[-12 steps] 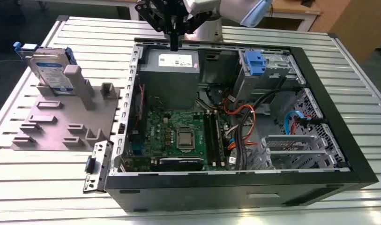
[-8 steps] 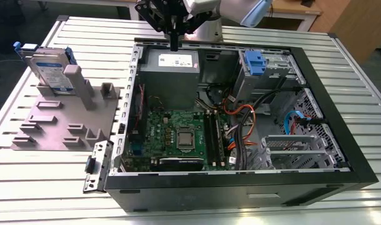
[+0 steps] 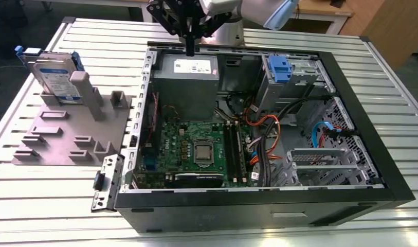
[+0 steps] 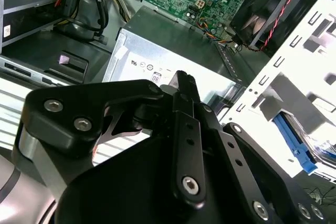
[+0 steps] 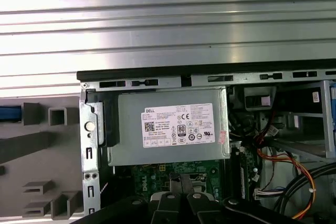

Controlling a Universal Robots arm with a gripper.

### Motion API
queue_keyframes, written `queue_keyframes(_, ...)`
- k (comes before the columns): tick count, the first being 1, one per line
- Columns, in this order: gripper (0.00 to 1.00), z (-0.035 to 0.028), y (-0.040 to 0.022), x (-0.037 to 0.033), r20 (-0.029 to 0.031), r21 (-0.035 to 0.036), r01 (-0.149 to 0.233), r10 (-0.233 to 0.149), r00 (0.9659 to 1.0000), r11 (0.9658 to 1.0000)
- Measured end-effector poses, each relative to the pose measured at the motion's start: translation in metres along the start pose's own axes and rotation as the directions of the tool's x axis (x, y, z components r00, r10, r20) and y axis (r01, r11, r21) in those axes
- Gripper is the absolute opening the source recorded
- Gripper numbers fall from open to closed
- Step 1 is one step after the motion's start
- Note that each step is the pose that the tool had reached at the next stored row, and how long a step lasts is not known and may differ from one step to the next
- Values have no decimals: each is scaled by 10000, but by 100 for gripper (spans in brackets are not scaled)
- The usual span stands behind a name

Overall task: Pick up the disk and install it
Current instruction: 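Reach for the disk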

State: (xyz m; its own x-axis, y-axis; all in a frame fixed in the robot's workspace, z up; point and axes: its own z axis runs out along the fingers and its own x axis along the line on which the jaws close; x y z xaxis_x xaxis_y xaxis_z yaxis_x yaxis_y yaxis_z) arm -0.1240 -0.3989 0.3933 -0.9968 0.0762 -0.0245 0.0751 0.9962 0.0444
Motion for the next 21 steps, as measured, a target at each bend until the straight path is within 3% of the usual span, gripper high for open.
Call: queue_keyframes(21,11,3,-2,45,0,0,-1,1,10000,10000)
